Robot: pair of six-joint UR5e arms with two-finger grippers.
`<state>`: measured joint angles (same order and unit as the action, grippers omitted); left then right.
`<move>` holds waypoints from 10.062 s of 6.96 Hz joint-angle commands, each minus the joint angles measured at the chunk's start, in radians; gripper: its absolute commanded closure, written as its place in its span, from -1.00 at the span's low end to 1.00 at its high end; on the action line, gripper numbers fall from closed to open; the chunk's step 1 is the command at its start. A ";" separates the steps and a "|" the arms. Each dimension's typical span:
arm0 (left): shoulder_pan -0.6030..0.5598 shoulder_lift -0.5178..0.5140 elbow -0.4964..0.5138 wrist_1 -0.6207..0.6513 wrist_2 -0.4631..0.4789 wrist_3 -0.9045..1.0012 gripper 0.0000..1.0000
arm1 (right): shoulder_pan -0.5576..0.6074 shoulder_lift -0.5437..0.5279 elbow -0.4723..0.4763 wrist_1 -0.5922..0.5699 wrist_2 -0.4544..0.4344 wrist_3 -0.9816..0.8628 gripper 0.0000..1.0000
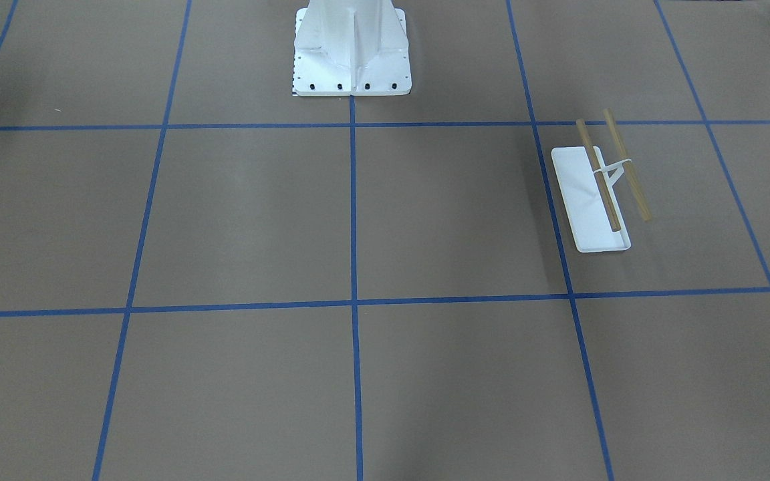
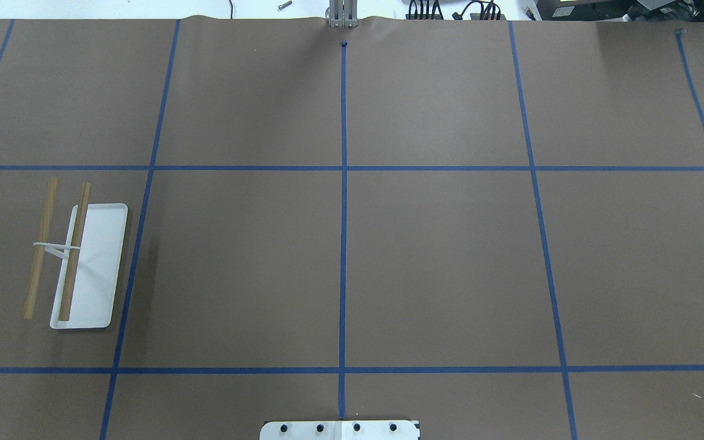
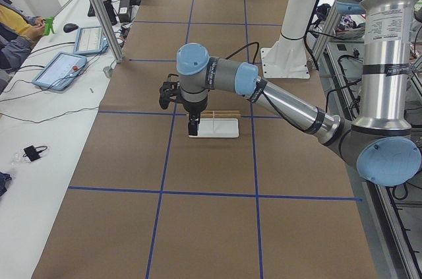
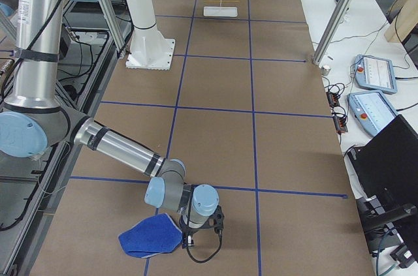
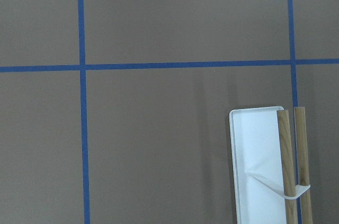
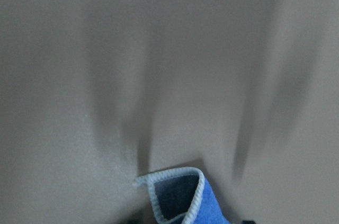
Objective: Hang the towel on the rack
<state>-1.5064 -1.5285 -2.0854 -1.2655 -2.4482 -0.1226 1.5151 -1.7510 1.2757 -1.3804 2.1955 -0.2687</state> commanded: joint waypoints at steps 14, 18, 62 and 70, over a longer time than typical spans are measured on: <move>-0.002 -0.140 -0.025 -0.040 -0.133 -0.282 -0.96 | -0.149 0.410 0.373 -0.172 0.279 0.616 1.00; 0.219 -0.453 0.120 -0.281 -0.158 -0.917 -0.96 | -0.364 0.778 0.349 -0.164 0.267 1.165 1.00; 0.775 -0.313 0.324 -1.480 0.859 -1.731 1.00 | -0.579 0.710 0.507 0.488 -0.171 2.669 -1.00; 0.762 0.286 0.299 -1.914 0.864 -1.609 1.00 | -0.584 0.651 0.493 0.489 -0.181 2.528 -1.00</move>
<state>-0.7402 -1.2570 -1.8416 -3.1228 -1.5846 -1.7321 0.9319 -1.0982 1.7701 -0.8913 2.0147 2.2610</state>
